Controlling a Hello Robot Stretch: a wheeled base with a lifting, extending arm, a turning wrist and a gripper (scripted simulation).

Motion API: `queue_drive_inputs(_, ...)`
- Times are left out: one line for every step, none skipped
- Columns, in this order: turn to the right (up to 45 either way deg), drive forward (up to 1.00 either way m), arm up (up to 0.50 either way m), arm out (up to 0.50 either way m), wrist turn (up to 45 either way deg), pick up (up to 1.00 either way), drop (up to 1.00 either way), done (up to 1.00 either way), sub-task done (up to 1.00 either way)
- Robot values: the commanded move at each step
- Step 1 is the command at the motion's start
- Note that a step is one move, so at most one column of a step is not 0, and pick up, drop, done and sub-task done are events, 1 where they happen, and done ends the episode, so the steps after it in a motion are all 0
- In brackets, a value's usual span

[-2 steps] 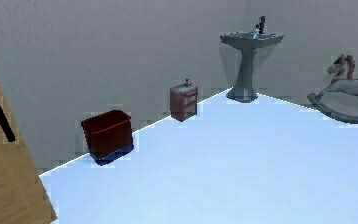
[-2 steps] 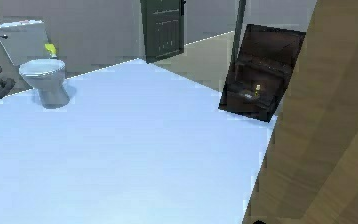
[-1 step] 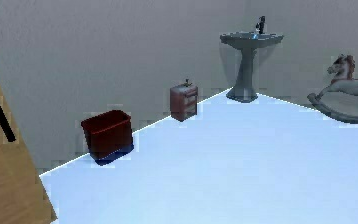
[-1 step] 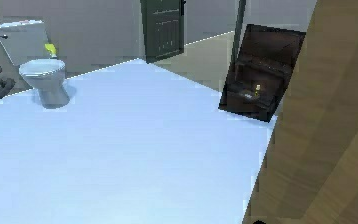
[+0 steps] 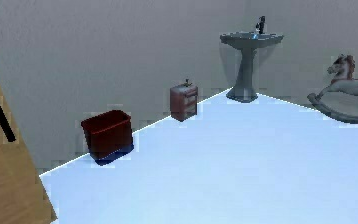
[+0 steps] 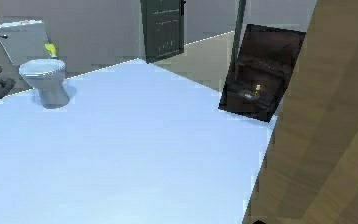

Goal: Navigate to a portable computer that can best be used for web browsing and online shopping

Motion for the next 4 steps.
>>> queue_drive_inputs(-18.0,0.0,0.0,0.0,0.0,0.0,0.0,0.0,0.0)
queue_drive_inputs(-24.0,0.0,0.0,0.0,0.0,0.0,0.0,0.0,0.0)
queue_drive_inputs(0.0,0.35,0.0,0.0,0.0,0.0,0.0,0.0,0.0)
queue_drive_inputs(-45.0,0.0,0.0,0.0,0.0,0.0,0.0,0.0,0.0)
